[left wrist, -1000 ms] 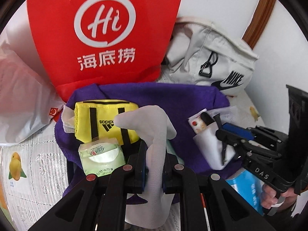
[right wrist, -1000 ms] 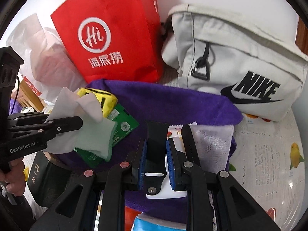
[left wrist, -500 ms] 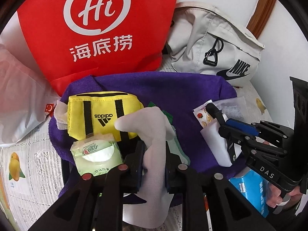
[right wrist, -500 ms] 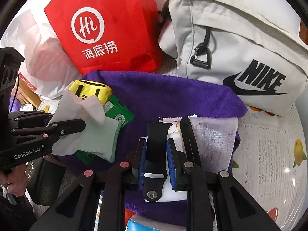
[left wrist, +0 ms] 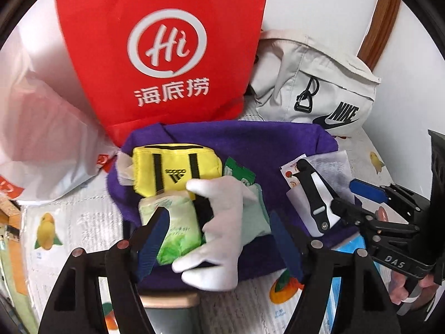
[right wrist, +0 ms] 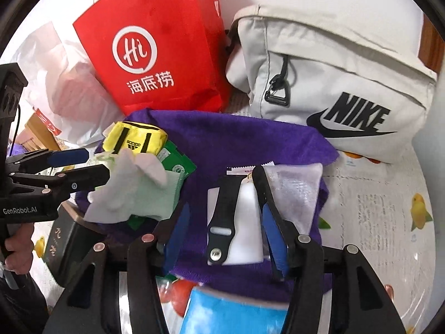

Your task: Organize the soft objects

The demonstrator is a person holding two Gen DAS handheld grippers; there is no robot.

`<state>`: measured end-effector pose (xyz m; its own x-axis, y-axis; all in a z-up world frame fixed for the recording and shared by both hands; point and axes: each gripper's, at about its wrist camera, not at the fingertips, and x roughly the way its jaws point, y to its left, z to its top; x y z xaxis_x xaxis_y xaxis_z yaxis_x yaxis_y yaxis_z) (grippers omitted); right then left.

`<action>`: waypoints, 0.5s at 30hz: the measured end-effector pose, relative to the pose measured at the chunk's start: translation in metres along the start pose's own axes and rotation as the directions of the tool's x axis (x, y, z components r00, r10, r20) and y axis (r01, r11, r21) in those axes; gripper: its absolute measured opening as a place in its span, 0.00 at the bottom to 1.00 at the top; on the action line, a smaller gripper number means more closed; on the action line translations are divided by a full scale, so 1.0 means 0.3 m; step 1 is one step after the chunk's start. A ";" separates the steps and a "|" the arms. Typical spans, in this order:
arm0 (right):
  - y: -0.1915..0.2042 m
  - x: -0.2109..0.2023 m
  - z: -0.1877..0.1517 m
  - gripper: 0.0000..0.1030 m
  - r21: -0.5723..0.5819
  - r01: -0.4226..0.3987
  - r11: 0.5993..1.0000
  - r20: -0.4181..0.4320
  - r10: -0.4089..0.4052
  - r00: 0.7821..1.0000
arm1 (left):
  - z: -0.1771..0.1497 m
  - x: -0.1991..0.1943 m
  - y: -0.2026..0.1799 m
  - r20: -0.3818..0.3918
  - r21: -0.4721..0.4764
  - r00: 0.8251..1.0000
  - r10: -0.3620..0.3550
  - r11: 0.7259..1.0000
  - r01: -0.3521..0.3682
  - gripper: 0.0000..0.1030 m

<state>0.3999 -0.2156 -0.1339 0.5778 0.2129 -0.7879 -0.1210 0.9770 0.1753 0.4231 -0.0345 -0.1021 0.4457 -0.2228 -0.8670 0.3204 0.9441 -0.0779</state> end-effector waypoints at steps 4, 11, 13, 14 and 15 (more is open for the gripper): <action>0.017 -0.098 -0.027 0.63 0.017 0.005 1.000 0.027 -0.006 1.000 | -0.048 -0.079 -0.003 0.009 0.001 1.000 0.027 1.000 -0.027 0.76; 0.067 -0.298 -0.102 0.79 0.036 0.026 0.999 0.107 -0.030 0.994 | -0.164 -0.267 -0.027 0.067 -0.020 0.995 0.068 0.998 -0.067 0.95; 0.087 -0.361 -0.137 0.81 0.033 0.026 0.999 0.128 -0.030 0.991 | -0.206 -0.344 -0.043 0.115 -0.020 0.990 0.086 0.996 -0.084 1.00; 0.096 -0.386 -0.153 0.85 0.032 0.027 0.999 0.134 -0.031 0.990 | -0.227 -0.383 -0.053 0.138 -0.021 0.986 0.096 0.995 -0.094 1.00; 0.102 -0.414 -0.172 0.87 0.035 0.030 0.999 0.141 -0.035 0.989 | -0.260 -0.435 -0.067 0.167 -0.029 0.979 0.113 0.994 -0.109 1.00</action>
<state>0.2828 -0.2119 -0.0612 0.6899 0.1756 -0.7023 -0.0752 0.9823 0.1718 0.2934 -0.0054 -0.0258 0.6123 -0.1525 -0.7758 0.2454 0.9694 0.0032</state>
